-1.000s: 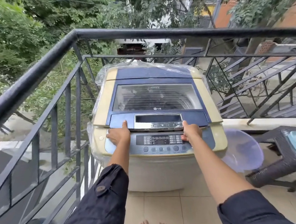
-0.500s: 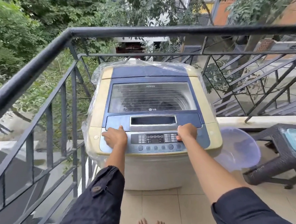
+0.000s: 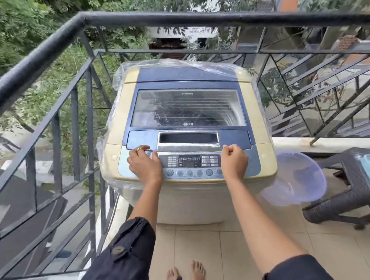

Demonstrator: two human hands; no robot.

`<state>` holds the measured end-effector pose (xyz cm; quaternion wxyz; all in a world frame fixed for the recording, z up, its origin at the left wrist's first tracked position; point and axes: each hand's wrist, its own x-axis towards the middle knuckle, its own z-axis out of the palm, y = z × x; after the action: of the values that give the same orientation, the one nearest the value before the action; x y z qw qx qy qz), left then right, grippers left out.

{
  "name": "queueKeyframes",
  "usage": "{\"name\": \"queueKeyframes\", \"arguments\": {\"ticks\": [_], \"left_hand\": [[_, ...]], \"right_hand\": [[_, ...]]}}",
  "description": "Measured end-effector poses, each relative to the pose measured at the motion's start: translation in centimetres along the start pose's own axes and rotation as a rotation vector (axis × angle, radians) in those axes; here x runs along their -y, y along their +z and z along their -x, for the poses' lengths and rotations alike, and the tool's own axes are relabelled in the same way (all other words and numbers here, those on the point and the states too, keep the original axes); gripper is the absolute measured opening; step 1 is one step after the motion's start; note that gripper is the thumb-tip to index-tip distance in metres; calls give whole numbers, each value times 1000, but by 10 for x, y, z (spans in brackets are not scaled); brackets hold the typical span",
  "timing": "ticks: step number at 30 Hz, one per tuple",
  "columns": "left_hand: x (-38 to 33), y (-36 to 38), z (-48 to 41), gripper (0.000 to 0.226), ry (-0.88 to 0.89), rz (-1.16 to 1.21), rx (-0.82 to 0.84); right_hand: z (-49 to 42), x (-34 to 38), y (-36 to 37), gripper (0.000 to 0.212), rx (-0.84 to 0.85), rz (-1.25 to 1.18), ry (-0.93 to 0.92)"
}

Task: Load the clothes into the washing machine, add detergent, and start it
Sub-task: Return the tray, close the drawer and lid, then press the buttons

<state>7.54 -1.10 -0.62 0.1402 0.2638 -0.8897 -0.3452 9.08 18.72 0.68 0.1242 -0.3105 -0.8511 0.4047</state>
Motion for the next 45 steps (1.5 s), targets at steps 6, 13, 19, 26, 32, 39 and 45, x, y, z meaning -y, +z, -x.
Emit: {"name": "queueKeyframes", "arguments": {"ticks": [6, 13, 19, 26, 32, 39, 45], "left_hand": [[16, 10, 9, 27, 170, 57, -43], [26, 11, 6, 31, 214, 90, -94], [32, 13, 4, 35, 243, 69, -101], [35, 14, 4, 40, 270, 35, -92], [36, 16, 4, 45, 258, 10, -80], [35, 17, 5, 42, 247, 22, -102], [35, 18, 7, 44, 235, 24, -114]], "right_hand": [[20, -21, -3, 21, -234, -121, -106], [38, -36, -2, 45, -322, -206, -94], [47, -38, 2, 46, -372, -150, -134], [47, -40, -7, 44, -379, 21, -217], [43, -40, -12, 42, -335, 18, -246], [44, -41, -8, 41, -325, 100, -232], [49, -35, -5, 39, -325, 116, -179]]}}
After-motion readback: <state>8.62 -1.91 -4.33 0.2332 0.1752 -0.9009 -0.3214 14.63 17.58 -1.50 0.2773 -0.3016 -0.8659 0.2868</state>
